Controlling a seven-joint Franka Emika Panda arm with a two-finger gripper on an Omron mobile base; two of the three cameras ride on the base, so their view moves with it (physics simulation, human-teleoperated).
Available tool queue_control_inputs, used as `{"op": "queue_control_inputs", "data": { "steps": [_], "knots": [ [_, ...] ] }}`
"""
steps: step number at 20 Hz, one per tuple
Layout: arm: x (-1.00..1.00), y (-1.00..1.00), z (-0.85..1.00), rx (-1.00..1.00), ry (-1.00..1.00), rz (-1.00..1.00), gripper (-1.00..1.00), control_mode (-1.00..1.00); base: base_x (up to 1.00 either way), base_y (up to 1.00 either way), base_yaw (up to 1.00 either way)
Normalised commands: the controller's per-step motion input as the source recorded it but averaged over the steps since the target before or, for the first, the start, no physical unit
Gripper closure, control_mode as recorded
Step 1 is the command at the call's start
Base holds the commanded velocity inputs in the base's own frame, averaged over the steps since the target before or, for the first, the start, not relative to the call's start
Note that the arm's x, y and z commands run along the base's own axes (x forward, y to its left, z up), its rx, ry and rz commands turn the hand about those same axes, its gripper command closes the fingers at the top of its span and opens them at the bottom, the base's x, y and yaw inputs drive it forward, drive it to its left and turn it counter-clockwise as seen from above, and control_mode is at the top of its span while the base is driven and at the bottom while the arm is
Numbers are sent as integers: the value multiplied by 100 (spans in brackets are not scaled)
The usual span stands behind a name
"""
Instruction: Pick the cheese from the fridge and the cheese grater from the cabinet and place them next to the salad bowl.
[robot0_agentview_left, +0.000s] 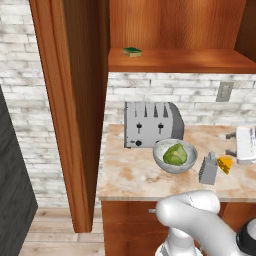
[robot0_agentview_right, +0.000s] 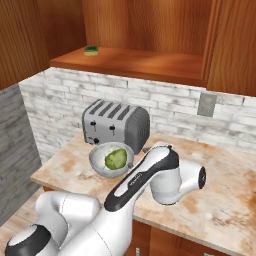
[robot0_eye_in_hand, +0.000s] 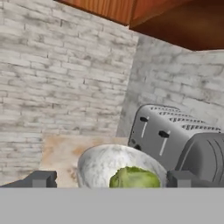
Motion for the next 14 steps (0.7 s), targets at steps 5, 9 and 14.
{"op": "queue_control_inputs", "data": {
  "steps": [5, 9, 14],
  "knots": [
    [-68, 1, 96, -14, -11, -8, -100, -100, 0, 0, 0],
    [-90, -1, 80, -2, -37, -3, -100, -100, 0, 0, 0],
    [-76, -1, 75, 0, -35, 0, -100, -100, 0, 0, 0]
  ]
}}
